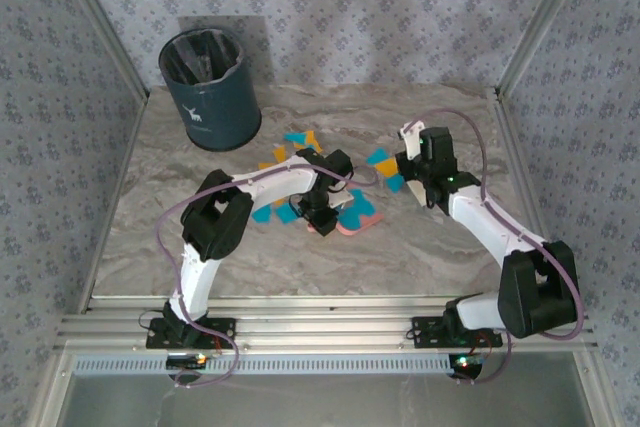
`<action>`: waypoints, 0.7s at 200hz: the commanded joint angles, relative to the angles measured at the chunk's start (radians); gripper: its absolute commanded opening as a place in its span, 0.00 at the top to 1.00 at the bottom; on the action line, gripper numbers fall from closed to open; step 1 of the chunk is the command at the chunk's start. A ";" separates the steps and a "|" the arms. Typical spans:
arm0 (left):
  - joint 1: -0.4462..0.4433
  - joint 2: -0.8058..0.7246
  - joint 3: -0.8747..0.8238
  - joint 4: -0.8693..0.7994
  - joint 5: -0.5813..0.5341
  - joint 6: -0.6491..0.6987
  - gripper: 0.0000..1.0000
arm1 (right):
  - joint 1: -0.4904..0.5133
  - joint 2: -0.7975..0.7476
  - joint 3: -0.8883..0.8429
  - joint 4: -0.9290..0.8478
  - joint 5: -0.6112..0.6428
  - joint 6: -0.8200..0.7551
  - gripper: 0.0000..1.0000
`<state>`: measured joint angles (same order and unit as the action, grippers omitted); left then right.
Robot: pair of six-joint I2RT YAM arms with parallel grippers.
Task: Sweep away the paper scraps from the table
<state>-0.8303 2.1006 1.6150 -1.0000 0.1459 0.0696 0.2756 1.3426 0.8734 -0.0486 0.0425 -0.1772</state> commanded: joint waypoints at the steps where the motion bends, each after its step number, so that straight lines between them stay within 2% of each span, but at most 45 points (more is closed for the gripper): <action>1: 0.006 0.024 0.024 -0.049 0.015 -0.006 1.00 | 0.020 -0.007 0.015 -0.034 -0.061 -0.040 1.00; 140: 0.003 0.030 0.019 -0.038 0.011 -0.013 1.00 | 0.161 -0.121 -0.034 -0.171 -0.090 -0.039 1.00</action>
<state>-0.8303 2.1025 1.6207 -1.0019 0.1455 0.0662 0.4126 1.2587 0.8532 -0.1619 -0.0242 -0.2115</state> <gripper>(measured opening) 0.277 0.263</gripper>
